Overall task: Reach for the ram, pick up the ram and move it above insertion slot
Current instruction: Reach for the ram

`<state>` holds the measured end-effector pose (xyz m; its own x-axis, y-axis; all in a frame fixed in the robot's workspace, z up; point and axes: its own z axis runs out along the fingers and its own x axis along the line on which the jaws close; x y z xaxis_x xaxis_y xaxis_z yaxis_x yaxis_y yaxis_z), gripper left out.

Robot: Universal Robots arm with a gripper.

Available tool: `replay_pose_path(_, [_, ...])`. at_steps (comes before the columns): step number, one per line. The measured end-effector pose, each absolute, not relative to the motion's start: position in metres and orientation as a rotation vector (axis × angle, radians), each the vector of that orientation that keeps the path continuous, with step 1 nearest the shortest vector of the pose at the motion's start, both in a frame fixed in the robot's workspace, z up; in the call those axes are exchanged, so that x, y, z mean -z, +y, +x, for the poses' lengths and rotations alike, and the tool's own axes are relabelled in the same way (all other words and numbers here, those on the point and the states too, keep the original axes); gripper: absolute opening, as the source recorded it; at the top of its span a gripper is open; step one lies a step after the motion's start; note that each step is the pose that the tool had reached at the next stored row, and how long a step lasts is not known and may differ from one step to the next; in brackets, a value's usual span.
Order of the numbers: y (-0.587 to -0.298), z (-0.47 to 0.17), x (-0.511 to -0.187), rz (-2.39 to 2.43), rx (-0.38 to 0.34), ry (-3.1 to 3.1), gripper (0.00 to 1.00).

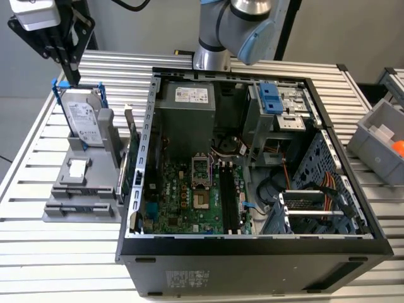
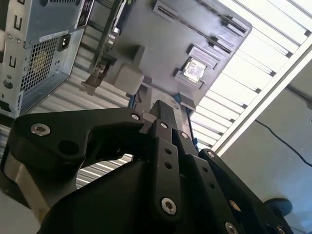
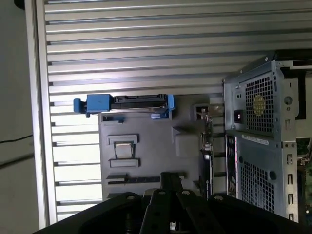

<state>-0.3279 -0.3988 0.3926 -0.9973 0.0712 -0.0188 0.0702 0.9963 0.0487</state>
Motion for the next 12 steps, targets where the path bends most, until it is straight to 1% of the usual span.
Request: replay_pose_path(12, [-0.3988, -0.3386, -0.3926, 0.11, -0.075, 3.118, 0.0])
